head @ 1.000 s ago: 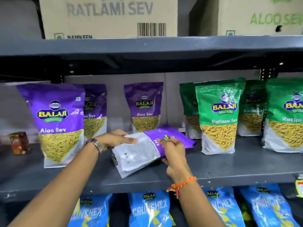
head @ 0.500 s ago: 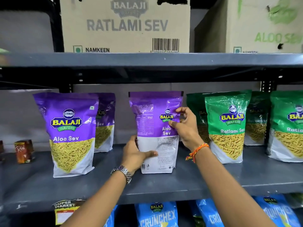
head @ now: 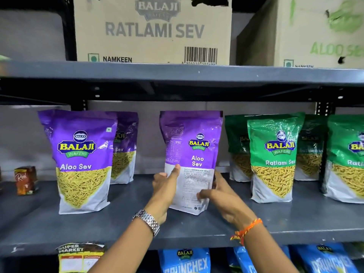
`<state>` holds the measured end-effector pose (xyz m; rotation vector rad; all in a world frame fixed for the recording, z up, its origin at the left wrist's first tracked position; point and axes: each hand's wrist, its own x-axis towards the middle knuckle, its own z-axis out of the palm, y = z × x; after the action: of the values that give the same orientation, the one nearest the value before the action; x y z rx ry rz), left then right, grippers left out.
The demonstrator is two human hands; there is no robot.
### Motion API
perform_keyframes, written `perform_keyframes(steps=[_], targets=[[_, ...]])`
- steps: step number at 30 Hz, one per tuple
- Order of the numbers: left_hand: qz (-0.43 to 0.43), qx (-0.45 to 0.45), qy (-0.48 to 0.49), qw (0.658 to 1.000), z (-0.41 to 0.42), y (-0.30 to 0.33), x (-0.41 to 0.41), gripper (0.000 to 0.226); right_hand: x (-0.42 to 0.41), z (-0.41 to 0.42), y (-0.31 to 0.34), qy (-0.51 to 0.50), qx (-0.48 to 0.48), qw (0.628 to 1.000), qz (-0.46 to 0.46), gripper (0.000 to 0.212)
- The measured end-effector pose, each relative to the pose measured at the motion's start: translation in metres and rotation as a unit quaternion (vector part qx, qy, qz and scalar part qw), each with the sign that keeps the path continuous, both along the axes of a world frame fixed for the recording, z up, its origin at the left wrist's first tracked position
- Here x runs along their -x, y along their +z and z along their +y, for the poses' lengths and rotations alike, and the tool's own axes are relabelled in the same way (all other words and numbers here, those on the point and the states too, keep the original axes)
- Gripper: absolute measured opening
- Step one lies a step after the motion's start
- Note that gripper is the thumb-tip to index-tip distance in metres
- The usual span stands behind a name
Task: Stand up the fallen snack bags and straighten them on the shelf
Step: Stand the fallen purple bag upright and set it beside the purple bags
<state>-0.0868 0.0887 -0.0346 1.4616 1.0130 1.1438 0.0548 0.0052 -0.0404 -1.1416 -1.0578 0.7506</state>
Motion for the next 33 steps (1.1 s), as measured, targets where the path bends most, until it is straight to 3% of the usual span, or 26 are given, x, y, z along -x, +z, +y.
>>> perform_keyframes(steps=[3,6,9,13,17,19,20,22,23,27,31,33], targets=[[-0.071,0.013,-0.123,0.99,0.012,0.008,-0.004,0.068,0.022,-0.02,-0.008,-0.015,-0.014,0.999,-0.038,0.063],[-0.101,0.1,-0.213,0.967,0.028,0.013,-0.004,0.063,0.036,-0.033,-0.016,0.026,0.003,0.998,-0.064,0.058],[-0.111,0.118,-0.178,0.971,0.041,0.015,0.007,0.069,0.027,-0.034,-0.008,0.039,0.028,0.999,-0.026,0.053],[-0.157,0.103,-0.047,0.981,0.032,0.014,0.031,0.069,-0.013,-0.014,0.007,-0.047,0.028,0.998,-0.034,0.058],[-0.149,0.078,-0.07,0.983,-0.002,0.002,0.032,0.028,-0.036,0.023,0.011,0.005,0.063,0.997,-0.043,0.093],[-0.133,0.061,-0.108,0.983,-0.017,-0.001,0.025,0.015,-0.04,0.038,0.01,0.092,0.059,0.994,0.002,0.094],[-0.118,0.05,-0.116,0.985,-0.024,0.001,0.022,0.027,-0.041,0.043,0.009,0.132,0.055,0.99,0.015,0.088],[-0.111,0.021,-0.117,0.987,-0.017,0.001,0.016,0.073,-0.04,0.049,0.007,0.152,0.042,0.987,0.0,0.072],[-0.105,0.006,-0.11,0.988,-0.009,0.0,0.015,0.079,-0.038,0.051,0.004,0.133,0.028,0.991,-0.02,0.067],[-0.045,-0.023,-0.167,0.985,0.029,-0.012,0.02,0.055,-0.03,0.05,-0.006,0.028,-0.001,0.994,-0.105,0.083],[0.02,-0.04,-0.201,0.979,0.051,-0.021,0.031,0.071,-0.04,0.047,-0.008,0.1,0.01,0.989,-0.106,0.073],[0.061,-0.044,-0.194,0.978,0.05,-0.017,0.034,0.093,-0.039,0.046,-0.009,0.119,0.014,0.987,-0.105,0.063]])
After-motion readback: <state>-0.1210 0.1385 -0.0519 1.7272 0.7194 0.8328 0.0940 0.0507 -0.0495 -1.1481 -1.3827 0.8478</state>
